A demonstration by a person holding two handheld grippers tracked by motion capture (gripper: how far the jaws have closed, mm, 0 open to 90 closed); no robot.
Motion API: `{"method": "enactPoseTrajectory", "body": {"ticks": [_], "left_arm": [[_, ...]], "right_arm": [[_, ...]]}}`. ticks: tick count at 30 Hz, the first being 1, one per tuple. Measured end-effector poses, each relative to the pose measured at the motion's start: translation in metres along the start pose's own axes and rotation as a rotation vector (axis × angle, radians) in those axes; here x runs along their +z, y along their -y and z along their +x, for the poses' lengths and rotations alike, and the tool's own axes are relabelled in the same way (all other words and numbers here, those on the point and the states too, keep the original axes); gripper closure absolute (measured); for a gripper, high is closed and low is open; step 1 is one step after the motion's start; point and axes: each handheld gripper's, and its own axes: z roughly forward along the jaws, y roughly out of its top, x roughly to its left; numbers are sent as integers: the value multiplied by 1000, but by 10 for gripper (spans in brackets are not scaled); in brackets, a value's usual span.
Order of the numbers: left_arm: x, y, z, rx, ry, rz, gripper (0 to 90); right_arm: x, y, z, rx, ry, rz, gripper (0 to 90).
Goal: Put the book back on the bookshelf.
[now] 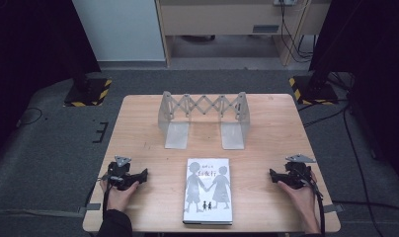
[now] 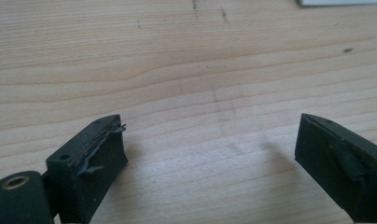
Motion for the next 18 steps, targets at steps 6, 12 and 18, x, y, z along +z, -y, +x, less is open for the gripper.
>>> {"method": "enactPoseTrajectory", "body": {"ticks": [6,12,18], "left_arm": [[-11,-4,-9,-10,25,-52,94],[-22,-4,-18,-12,68,-87,105],[-28,-5,-29,5,97,-111,117]], "right_arm": [[-8,-3,4,16,-52,-34,77],[-18,-4,10,22,-80,-74,84],[-22,-9,19,48,-148,-109,86]]}}
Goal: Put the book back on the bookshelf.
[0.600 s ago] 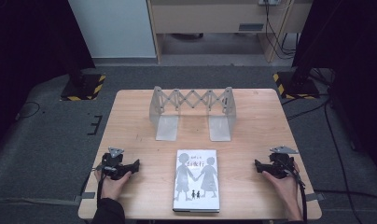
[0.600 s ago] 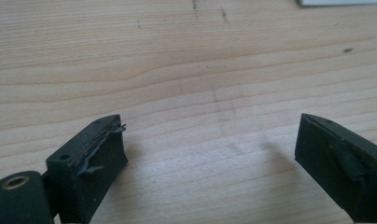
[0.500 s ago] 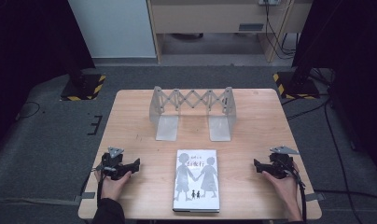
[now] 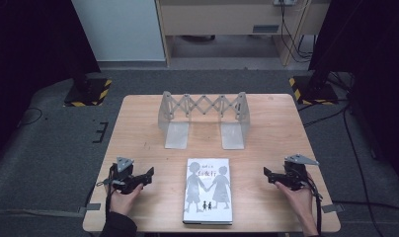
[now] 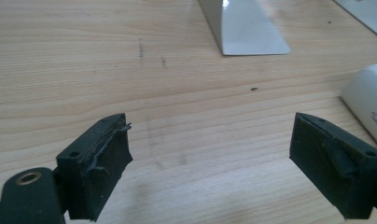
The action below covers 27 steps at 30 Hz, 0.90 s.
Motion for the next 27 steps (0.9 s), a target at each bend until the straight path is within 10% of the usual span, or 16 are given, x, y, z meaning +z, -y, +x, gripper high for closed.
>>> {"method": "enactPoseTrajectory", "body": {"ticks": [27], "left_arm": [[0,4,-59,108,171,10,152]], "right_arm": [[-1,-3,59,-65,-153,-28,110]]}}
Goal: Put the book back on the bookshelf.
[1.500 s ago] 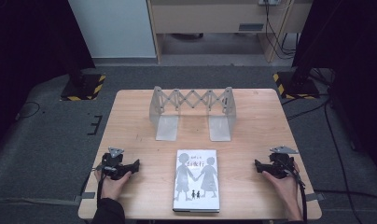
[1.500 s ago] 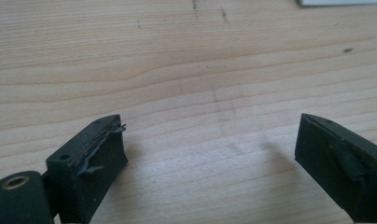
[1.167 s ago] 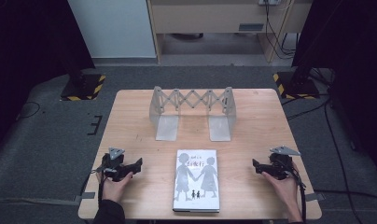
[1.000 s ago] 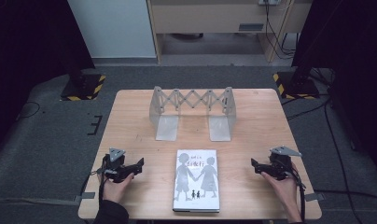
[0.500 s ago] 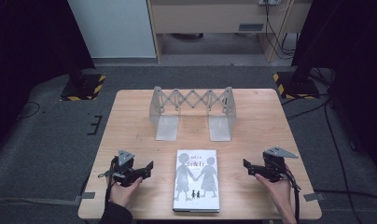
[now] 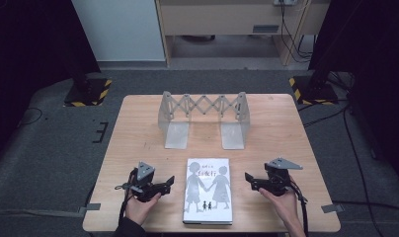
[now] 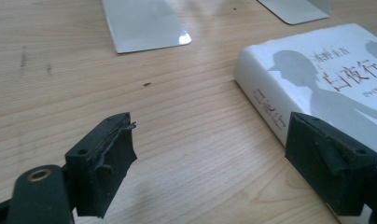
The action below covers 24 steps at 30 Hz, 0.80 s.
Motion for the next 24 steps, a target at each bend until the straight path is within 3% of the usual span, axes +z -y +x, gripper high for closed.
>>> {"method": "enactPoseTrajectory", "body": {"ticks": [8,12,24], "left_arm": [[5,0,-12,27,47,19,165],[8,0,-21,31,77,27,164],[18,3,-36,60,133,64,155]], "right_arm": [[11,2,16,-24,-56,15,116],[20,5,29,-62,-85,36,116],[30,10,47,-63,-174,47,140]]}}
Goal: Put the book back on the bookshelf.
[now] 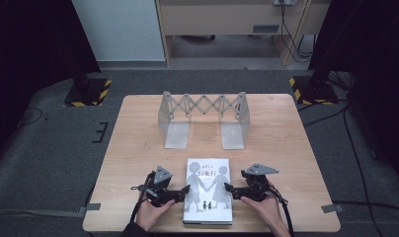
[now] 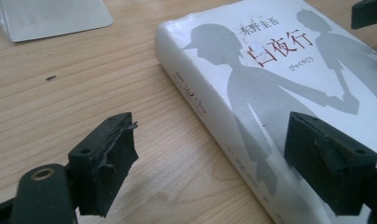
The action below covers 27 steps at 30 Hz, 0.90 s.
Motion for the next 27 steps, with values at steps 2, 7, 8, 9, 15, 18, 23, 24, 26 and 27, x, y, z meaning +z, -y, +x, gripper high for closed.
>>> {"method": "enactPoseTrajectory", "body": {"ticks": [2,7,8,9,15,18,23,24,26,27], "left_arm": [[1,0,-3,5,5,0,153],[3,0,-5,20,14,-1,144],[4,0,-6,24,13,-5,141],[4,0,-6,29,11,-8,138],[7,1,-9,45,11,-20,113],[8,0,-9,44,17,-22,105],[8,0,-9,46,16,-23,98],[8,1,-9,44,17,-24,97],[8,1,-9,43,18,-27,96],[8,1,-9,43,18,-27,94]], "right_arm": [[2,0,3,5,-21,-1,145],[8,0,9,5,-51,-10,161],[9,0,10,9,-55,-9,162],[10,0,11,11,-60,-6,165],[16,1,15,14,-82,-9,168],[19,1,17,17,-95,-11,166],[22,0,18,21,-99,-10,152],[22,0,19,14,-97,-11,152],[21,-1,19,10,-98,-15,157],[20,-2,19,4,-95,-21,160]]}}
